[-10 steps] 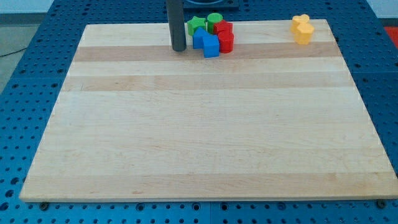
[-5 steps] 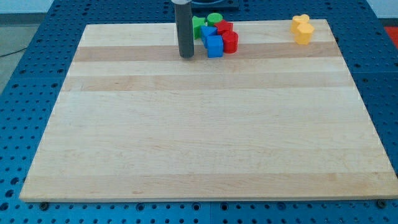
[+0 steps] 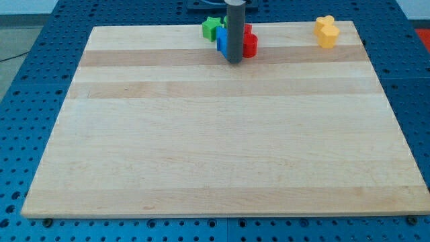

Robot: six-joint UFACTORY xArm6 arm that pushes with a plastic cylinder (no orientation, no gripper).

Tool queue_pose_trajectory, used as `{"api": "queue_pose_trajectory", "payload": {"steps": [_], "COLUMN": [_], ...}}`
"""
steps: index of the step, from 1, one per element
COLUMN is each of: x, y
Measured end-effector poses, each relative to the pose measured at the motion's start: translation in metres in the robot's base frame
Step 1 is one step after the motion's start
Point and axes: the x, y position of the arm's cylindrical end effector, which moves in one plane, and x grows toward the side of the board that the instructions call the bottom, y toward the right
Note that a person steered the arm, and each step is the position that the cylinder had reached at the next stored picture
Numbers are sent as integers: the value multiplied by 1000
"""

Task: Adjust the blue blocks and red blocks at the bottom of the green blocks

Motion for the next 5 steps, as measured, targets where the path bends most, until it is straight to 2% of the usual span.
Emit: {"api": "queue_pose_trajectory", "payload": {"steps": [1, 2, 3, 4, 5], "x": [6, 26, 11, -20, -29], "y": [-2, 57, 127, 126, 97]}}
